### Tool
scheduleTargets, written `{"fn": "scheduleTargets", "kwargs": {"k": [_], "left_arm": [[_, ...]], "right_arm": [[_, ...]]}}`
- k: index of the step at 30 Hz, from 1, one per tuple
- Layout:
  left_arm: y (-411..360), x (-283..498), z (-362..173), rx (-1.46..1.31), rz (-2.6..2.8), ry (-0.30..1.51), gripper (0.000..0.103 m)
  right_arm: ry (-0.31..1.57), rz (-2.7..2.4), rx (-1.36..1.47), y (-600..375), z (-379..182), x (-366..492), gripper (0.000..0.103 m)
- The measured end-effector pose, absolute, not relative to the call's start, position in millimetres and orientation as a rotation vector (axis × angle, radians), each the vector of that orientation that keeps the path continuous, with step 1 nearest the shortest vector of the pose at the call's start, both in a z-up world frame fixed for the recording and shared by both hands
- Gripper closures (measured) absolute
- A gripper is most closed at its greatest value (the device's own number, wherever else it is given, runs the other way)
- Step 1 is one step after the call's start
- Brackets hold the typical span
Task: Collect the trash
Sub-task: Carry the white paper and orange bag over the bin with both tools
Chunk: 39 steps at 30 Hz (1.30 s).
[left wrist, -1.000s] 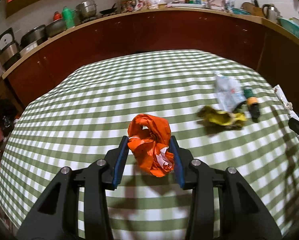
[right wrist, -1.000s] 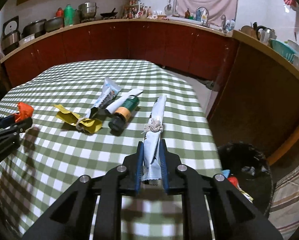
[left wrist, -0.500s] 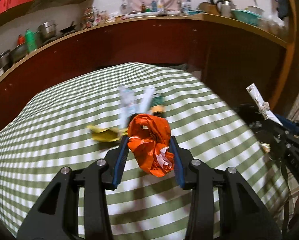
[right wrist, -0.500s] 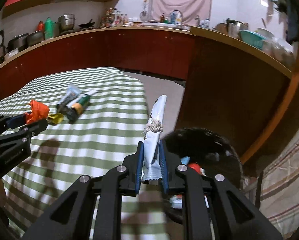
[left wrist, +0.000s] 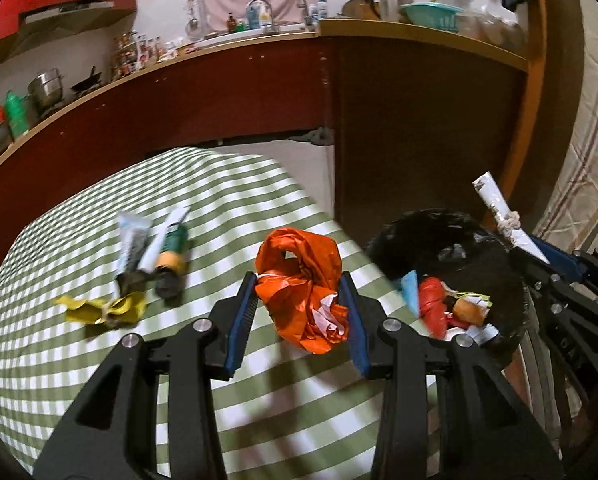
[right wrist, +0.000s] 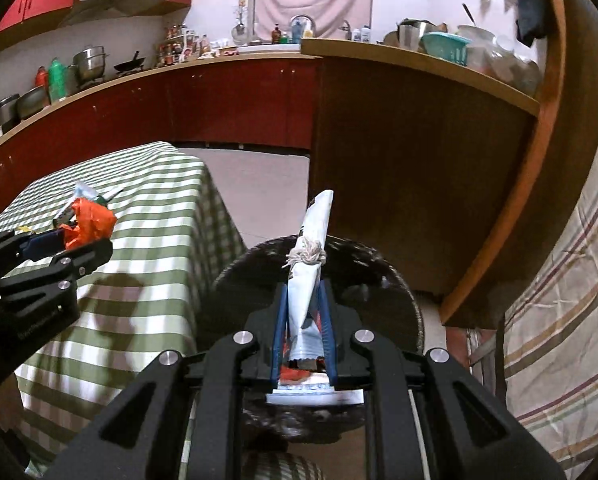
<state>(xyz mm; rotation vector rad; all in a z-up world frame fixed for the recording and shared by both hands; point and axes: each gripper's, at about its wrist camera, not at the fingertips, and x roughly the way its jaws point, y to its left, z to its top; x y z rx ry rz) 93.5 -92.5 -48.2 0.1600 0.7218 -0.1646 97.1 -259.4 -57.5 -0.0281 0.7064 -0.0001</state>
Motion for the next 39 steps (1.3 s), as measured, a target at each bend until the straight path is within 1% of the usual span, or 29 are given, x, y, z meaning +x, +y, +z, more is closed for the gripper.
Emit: {"fn": "scheduleTargets", "kwargs": {"k": [7, 19, 34, 39], "left_arm": [[-125, 103, -53, 0.186, -0.196, 0.717, 0.063], [-157, 112, -58, 0.216, -0.235, 0.723, 0.063], [-176, 126, -63, 0.238, -0.243, 0.761, 0.063], [-180, 127, -64, 0.255, -0.242, 0.770, 0.061]], "right_arm": [[0.705, -0.013, 0.006, -280, -64, 99, 0.086], [0.714, -0.025, 0.048, -301, -70, 102, 0.086], [0.731, -0.031, 0.072, -311, -75, 106, 0.086], [0.733, -0.039, 0.091, -315, -79, 109, 0.085]]}}
